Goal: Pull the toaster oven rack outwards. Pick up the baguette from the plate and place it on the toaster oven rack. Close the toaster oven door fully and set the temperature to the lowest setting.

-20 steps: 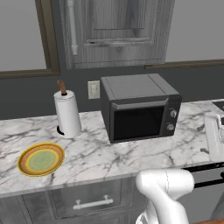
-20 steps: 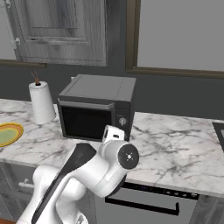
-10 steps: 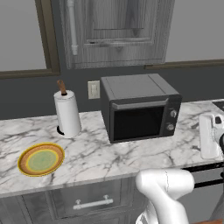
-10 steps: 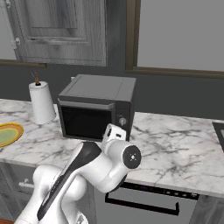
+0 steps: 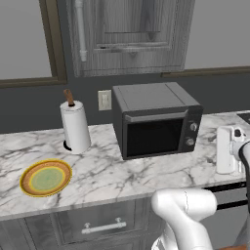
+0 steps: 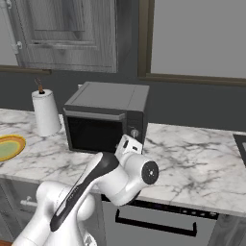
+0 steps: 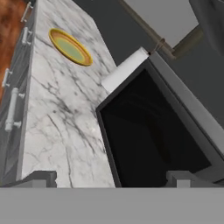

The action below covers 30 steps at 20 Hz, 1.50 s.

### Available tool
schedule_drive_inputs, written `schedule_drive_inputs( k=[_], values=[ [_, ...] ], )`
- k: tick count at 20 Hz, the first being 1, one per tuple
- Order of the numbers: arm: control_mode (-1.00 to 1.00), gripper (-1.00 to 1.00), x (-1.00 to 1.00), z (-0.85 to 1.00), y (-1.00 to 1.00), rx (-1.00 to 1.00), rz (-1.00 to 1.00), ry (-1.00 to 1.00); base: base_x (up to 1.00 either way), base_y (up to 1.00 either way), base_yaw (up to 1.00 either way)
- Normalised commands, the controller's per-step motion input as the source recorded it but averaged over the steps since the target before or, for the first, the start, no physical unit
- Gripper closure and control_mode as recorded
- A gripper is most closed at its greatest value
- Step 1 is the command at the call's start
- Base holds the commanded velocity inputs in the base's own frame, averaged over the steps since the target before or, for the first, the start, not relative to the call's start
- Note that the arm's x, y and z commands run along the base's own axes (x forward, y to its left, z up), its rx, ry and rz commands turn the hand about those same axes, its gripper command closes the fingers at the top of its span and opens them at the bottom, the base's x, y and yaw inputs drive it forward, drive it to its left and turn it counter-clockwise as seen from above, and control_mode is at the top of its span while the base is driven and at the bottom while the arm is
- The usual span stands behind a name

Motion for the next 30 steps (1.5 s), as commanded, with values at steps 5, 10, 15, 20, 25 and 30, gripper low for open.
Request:
schedule_drive_inputs(
  k=[5,10,15,20,25,30],
  values=[
    [-1.0,-1.0,0.08,-0.24,-0.03,0.07,0.0,0.0,0.0,0.0,0.0],
    [-1.0,-1.0,0.12,-0.1,-0.06,0.04,0.0,0.0,0.0,0.0,0.0],
    [-1.0,-1.0,0.18,0.0,0.0,0.0,0.0,0.0,0.0,0.0,0.0],
    [-1.0,-1.0,0.21,-0.02,-0.04,-0.01,0.0,0.0,0.0,0.0,0.0],
    [-1.0,-1.0,0.23,-0.09,-0.16,-0.01,-0.02,0.0,0.0,0.0,0.0],
    [-1.0,-1.0,0.26,-0.13,-0.17,0.0,-0.02,0.0,0.0,0.0,0.0]
  ],
)
